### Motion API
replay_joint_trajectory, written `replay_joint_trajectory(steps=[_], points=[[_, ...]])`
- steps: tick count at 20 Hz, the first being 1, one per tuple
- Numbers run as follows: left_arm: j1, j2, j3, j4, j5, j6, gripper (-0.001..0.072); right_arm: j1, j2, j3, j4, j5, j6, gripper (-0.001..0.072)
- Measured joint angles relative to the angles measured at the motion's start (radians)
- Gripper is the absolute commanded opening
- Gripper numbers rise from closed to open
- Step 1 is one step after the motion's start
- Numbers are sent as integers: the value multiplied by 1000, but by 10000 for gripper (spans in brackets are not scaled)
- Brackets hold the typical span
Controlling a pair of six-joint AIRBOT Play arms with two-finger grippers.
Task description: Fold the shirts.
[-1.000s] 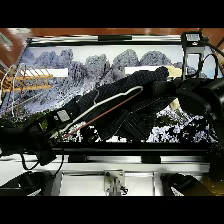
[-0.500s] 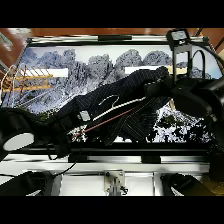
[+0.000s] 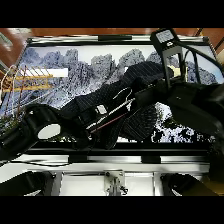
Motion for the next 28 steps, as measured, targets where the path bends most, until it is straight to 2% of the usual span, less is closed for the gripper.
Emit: replay_joint_trajectory(steps=[5, 14, 23, 27, 28], points=[[-1, -26, -38, -54, 82, -78, 63, 10, 55, 5, -35, -40, 40, 114], [-5, 18, -75, -83, 57, -210, 63, 12, 62, 5, -120, -71, 79, 114], [-22, -61, -73, -166, 381, -209, 63, 11, 20, 5, 64, -34, 134, 114], [16, -68, -72, -174, 441, -212, 63, 11, -2, 5, 91, -35, 188, 115], [25, -68, -72, -175, 451, -214, 63, 12, -8, 5, 99, -43, 201, 155]])
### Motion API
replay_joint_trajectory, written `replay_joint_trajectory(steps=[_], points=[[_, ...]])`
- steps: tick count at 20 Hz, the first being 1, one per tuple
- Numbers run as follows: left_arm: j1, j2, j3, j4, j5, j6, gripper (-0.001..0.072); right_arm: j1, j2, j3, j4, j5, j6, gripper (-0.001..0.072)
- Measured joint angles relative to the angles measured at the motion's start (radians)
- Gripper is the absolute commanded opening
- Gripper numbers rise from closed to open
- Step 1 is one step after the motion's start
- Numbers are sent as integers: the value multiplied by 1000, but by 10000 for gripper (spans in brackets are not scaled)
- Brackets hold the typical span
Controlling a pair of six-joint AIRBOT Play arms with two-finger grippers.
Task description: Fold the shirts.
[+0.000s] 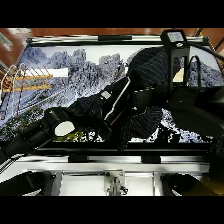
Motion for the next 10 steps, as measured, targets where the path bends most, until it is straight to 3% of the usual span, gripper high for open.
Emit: replay_joint_trajectory(steps=[1, 2, 7, 10], points=[[6, 0, 0, 0, 6, 0, 63, 0, -7, 0, 3, -10, 13, 365], [8, -1, 0, -3, 18, 1, 63, 0, -16, 0, 11, -20, 25, 499], [6, 0, 1, -3, 26, 19, 63, -35, -11, 23, -18, -41, 39, 499], [9, 3, 1, 0, 25, 36, 63, -177, 34, 89, -42, -36, 35, 499]])
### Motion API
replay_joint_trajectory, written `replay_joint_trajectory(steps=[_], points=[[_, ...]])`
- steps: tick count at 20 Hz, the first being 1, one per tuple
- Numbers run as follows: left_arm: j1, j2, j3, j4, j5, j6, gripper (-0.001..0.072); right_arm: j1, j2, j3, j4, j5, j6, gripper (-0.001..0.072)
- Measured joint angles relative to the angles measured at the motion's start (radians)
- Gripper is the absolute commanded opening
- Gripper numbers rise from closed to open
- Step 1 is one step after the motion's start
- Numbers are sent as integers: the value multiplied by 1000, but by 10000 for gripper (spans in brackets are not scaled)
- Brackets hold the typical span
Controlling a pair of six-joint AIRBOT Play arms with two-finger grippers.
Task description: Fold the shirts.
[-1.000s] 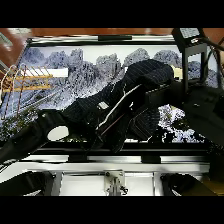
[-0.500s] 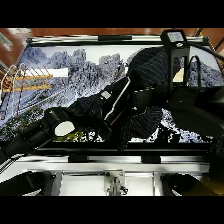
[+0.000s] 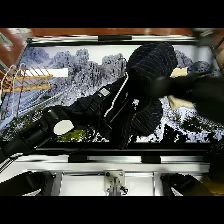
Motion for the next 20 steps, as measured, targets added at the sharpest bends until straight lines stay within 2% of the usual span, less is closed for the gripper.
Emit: replay_joint_trajectory(steps=[3, 6, 8, 12, 14, 16, 20], points=[[1, 8, 0, 10, -29, 29, 63, -252, 29, 51, 7, 19, -58, 498], [2, 18, 0, 18, -60, 85, 63, -505, 3, 72, 91, 23, -237, 498], [2, 22, 0, 34, -100, 132, 63, -613, -43, 78, 143, -13, -462, 498], [2, 32, 0, 77, -167, 215, 63, -669, -159, 83, 294, -163, -1105, 498], [3, 37, 0, 88, -187, 247, 63, -644, -211, 84, 344, -217, -1367, 497], [4, 39, 0, 96, -204, 268, 63, -609, -248, 84, 364, -223, -1538, 498], [4, 40, 0, 107, -218, 301, 63, -540, -292, 85, 376, -179, -1736, 498]])
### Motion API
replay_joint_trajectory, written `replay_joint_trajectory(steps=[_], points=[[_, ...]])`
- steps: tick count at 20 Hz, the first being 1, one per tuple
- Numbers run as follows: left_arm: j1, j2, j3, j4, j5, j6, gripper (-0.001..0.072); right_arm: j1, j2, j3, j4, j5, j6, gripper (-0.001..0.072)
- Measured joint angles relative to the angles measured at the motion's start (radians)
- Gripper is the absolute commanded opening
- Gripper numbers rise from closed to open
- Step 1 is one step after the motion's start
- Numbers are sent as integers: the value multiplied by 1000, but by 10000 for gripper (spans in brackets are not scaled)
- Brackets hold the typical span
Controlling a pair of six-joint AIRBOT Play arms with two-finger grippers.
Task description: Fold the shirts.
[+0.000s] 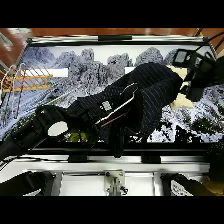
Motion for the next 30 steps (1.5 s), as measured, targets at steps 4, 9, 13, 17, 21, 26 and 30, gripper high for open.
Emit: replay_joint_trajectory(steps=[4, 9, 13, 17, 21, 26, 30], points=[[1, 0, 0, 17, -7, 18, 63, 65, -31, 0, 7, -20, -84, 498], [1, 0, 0, 24, -19, 63, 63, 92, -48, 0, -7, -26, -117, 437], [10, 0, 0, 23, -42, 83, 63, 85, -35, 0, -28, -21, -79, 422], [16, 0, 0, 25, -58, 92, 63, 79, 17, 0, -8, -12, -21, 549], [19, 2, 0, 25, -60, 92, 63, 79, 53, 0, 29, 2, -3, 617], [21, 21, -1, 34, -61, 89, 62, 80, 10, 0, 72, -11, 2, 629], [21, 42, 3, 61, -37, 85, 62, 106, -56, 0, 102, -40, -14, 628]])
